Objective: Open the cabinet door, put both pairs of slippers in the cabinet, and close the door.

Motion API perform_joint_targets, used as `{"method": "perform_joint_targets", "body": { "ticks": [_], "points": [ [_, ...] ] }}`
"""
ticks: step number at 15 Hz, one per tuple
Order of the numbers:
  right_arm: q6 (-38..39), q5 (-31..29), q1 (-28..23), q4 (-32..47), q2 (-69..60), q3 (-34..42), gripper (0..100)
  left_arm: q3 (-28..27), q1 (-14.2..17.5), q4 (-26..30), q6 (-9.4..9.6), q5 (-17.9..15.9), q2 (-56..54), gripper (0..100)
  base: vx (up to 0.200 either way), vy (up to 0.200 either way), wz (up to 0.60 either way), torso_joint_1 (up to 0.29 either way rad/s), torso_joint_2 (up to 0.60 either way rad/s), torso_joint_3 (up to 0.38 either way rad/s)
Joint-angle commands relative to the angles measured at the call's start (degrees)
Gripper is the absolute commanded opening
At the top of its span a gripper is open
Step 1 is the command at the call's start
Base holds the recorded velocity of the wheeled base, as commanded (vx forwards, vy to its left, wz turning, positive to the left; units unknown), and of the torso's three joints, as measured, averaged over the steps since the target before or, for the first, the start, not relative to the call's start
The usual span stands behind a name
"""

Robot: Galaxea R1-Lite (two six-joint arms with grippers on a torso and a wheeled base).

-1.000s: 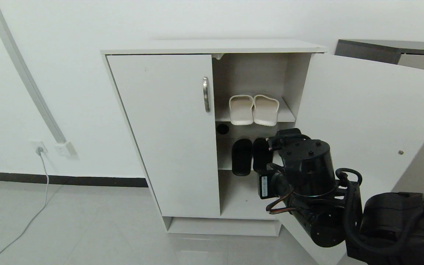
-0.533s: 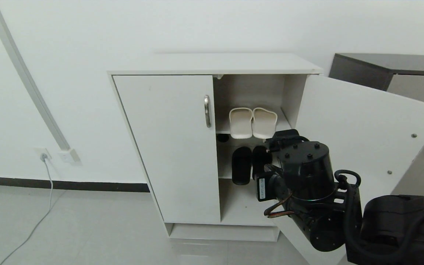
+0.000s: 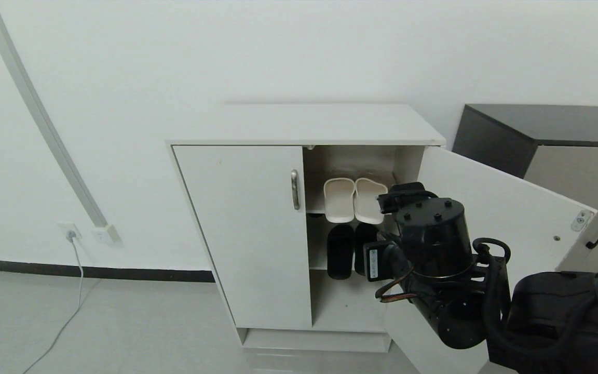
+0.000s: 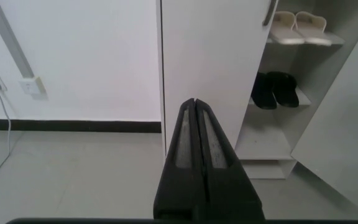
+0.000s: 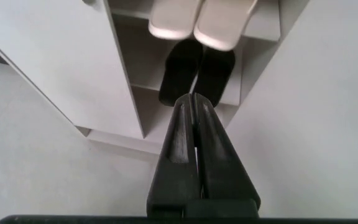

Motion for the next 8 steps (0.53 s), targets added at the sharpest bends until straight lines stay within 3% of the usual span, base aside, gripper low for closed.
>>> {"method": "perform_joint_targets", "body": {
  "ticks": [1,5,8],
  "points": [
    [0.00,0.00,0.05,-0.01,0.00,-0.10,0,0.00,-0.02,-0.01,0.00,0.02,0.07,0,0.000,0.000,0.00,0.163,-0.47,-0.310],
    [-0.71,0.08,0.05,-0.18,0.00,0.34,0,0.00,-0.02,-0.01,0.00,0.02,0.07,0,0.000,0.000,0.00,0.167,-0.47,-0.304],
    [-0.62,0.08,-0.04,-0.89,-0.26,0.61,0,0.00,-0.02,-0.01,0.00,0.02,0.07,0,0.000,0.000,0.00,0.059,-0.15,-0.097]
  ]
}}
